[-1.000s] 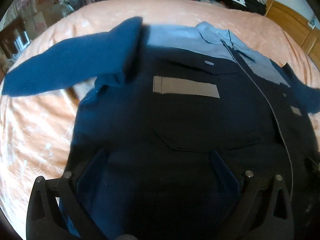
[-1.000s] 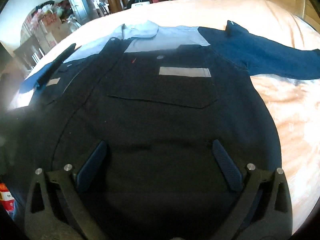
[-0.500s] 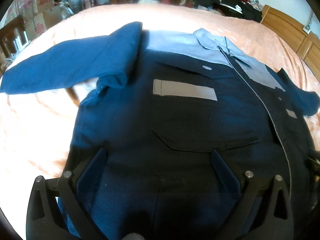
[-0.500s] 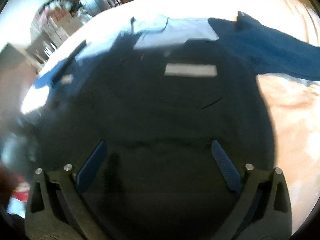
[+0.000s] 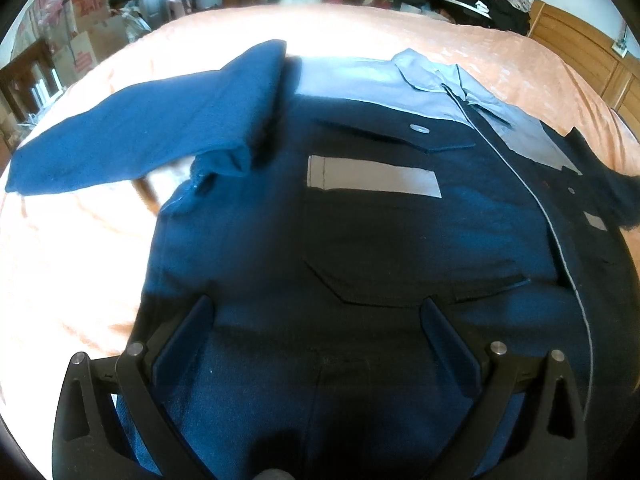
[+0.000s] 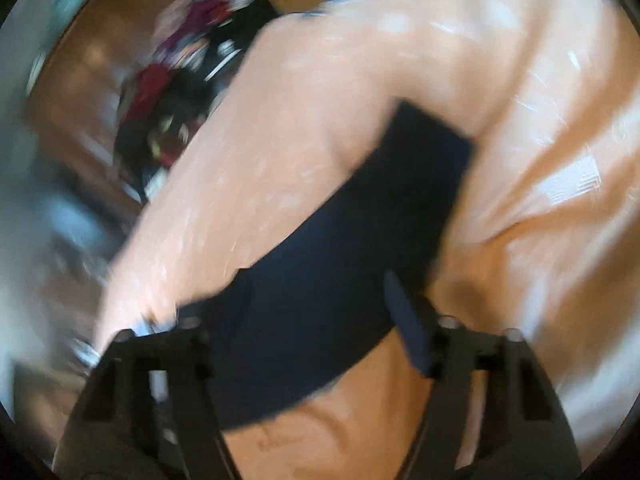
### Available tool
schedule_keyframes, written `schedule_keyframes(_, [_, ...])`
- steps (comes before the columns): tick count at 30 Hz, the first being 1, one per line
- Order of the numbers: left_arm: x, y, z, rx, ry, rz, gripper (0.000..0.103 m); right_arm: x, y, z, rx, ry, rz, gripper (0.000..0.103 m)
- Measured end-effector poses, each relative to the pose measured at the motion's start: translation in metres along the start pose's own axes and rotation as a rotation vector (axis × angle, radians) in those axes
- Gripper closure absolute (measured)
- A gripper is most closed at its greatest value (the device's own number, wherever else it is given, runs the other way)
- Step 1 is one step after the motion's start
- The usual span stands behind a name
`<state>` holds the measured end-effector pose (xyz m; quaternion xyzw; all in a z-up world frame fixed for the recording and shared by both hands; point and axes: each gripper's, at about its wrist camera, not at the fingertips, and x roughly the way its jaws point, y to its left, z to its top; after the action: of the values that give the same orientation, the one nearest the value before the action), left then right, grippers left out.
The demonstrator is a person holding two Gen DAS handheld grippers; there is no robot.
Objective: Fold small clothes
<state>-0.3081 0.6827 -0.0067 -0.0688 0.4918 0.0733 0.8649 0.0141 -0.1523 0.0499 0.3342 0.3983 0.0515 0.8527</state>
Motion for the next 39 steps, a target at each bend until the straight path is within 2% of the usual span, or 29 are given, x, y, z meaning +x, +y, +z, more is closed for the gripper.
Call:
schedule_keyframes(2, [0.001,0.0,0.001,0.002,0.001,0.003,0.0,0.006,-0.024,0.01,0.046,-0.01,-0.023,0.042])
schedule_keyframes(5, [0.002,0.0,0.002,0.004,0.003,0.006,0.0,0.015,-0.039,0.012,0.058,-0.005,-0.032,0.044])
schedule_keyframes(10, [0.004,-0.001,0.004,0.003,0.004,0.012,0.0,0.019,-0.043,0.018,0.045,-0.027,-0.041,0.045])
schedule_keyframes(13, [0.005,-0.001,0.005,0.003,0.004,0.016,0.0,0.022,-0.035,0.026,-0.013,-0.026,-0.057,0.047])
schedule_keyframes(14, [0.005,-0.001,0.005,0.001,0.003,0.017,0.0,0.024,-0.029,0.027,-0.046,-0.017,-0.08,0.059])
schedule_keyframes(15, [0.005,-0.001,0.005,0.001,0.003,0.017,0.0,0.024,-0.028,0.027,-0.062,-0.015,-0.103,0.086])
schedule_keyframes(16, [0.005,-0.001,0.005,0.001,0.004,0.017,0.0,0.021,-0.023,0.027,-0.071,-0.025,-0.122,0.091])
schedule_keyframes(17, [0.005,-0.001,0.005,0.002,0.003,0.017,0.0,0.012,-0.013,0.025,-0.08,-0.051,-0.103,0.091])
schedule_keyframes(19, [0.006,-0.001,0.006,0.002,0.001,0.016,0.0,-0.004,0.019,0.016,-0.154,-0.085,-0.064,0.091])
schedule_keyframes(20, [0.006,-0.001,0.006,0.001,0.0,0.014,0.0,-0.014,0.049,0.006,-0.208,-0.099,-0.02,0.091])
schedule_keyframes(22, [0.005,0.0,0.005,-0.004,-0.003,0.009,0.0,-0.021,0.098,-0.012,-0.271,-0.091,0.061,0.091])
schedule_keyframes(23, [0.005,0.001,0.006,-0.006,-0.004,0.007,0.0,-0.022,0.14,-0.028,-0.333,-0.074,0.128,0.091])
schedule_keyframes(25, [0.004,0.0,0.004,-0.009,-0.005,0.008,0.0,-0.015,0.196,-0.052,-0.397,-0.031,0.23,0.091])
schedule_keyframes(26, [0.003,0.001,0.003,-0.01,-0.007,0.007,0.0,-0.004,0.238,-0.073,-0.433,0.012,0.299,0.091])
schedule_keyframes(28, [0.002,0.001,0.003,-0.013,-0.01,0.005,0.0,0.022,0.298,-0.107,-0.486,0.079,0.372,0.091])
schedule_keyframes(32, [-0.001,0.002,0.001,-0.015,-0.019,0.001,0.0,0.094,0.393,-0.188,-0.515,0.234,0.445,0.091])
schedule_keyframes(36, [-0.002,0.005,0.001,-0.028,-0.02,-0.009,0.0,0.155,0.444,-0.256,-0.523,0.364,0.455,0.091])
schedule_keyframes(39, [-0.002,0.005,0.001,-0.028,-0.02,-0.013,0.0,0.193,0.475,-0.288,-0.557,0.448,0.458,0.091])
